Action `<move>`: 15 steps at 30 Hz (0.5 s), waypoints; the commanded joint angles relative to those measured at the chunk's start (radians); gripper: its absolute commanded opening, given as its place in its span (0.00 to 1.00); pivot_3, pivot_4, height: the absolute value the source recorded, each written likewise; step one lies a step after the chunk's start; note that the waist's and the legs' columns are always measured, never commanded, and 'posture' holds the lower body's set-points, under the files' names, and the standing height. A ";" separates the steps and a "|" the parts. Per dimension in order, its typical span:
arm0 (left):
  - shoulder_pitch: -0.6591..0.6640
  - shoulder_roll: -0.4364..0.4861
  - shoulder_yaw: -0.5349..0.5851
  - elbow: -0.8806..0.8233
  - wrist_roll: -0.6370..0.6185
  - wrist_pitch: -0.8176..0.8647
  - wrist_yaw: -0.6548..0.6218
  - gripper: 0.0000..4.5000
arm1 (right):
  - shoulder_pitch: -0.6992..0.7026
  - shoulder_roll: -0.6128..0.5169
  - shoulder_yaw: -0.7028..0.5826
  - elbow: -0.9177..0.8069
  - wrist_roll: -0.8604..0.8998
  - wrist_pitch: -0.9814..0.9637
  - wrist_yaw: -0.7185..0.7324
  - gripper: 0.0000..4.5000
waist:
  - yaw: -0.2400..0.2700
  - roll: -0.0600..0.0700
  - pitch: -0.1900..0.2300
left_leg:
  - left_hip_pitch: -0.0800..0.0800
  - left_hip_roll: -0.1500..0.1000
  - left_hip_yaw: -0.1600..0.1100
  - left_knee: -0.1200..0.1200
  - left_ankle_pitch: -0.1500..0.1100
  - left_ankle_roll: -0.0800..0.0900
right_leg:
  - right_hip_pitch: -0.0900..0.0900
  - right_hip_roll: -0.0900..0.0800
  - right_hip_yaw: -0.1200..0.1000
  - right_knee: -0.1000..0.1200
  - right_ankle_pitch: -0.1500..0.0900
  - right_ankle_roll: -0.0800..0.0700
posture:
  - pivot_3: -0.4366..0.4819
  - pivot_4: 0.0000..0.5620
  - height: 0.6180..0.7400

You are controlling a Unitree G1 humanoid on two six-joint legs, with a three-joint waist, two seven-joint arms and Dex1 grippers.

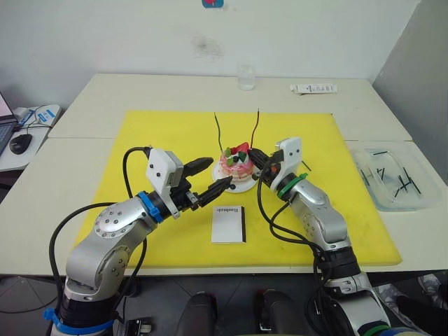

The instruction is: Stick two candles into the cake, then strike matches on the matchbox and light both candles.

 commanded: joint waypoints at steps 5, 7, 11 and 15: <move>-0.010 0.004 0.002 -0.036 -0.009 -0.007 0.000 0.79 | -0.005 -0.010 0.004 -0.023 -0.008 -0.017 0.004 0.01 | 0.000 0.000 0.000 | 0.000 0.000 0.000 0.000 0.000 0.000 | 0.000 0.000 0.000 0.000 0.000 0.000 | 0.48 0.27 1.00; -0.011 0.002 0.000 -0.035 -0.008 -0.008 0.000 0.79 | -0.006 -0.011 0.004 -0.023 -0.007 -0.019 0.005 0.01 | 0.000 0.000 0.000 | 0.000 0.000 0.000 0.000 0.000 0.000 | 0.000 0.000 0.000 0.000 0.000 0.000 | 0.48 0.27 1.00; -0.011 0.001 -0.003 -0.032 -0.006 -0.010 -0.001 0.79 | -0.007 -0.013 0.005 -0.023 -0.008 -0.021 0.007 0.01 | 0.000 0.000 0.000 | 0.000 0.000 0.000 0.000 0.000 0.000 | 0.000 0.000 0.000 0.000 0.000 0.000 | 0.48 0.27 1.00; -0.008 0.002 -0.004 -0.032 -0.005 -0.011 -0.002 0.79 | -0.008 -0.015 0.006 -0.024 -0.009 -0.022 0.007 0.01 | 0.000 0.000 0.000 | 0.000 0.000 0.000 0.000 0.000 0.000 | 0.000 -0.001 0.000 0.000 0.000 0.000 | 0.48 0.27 1.00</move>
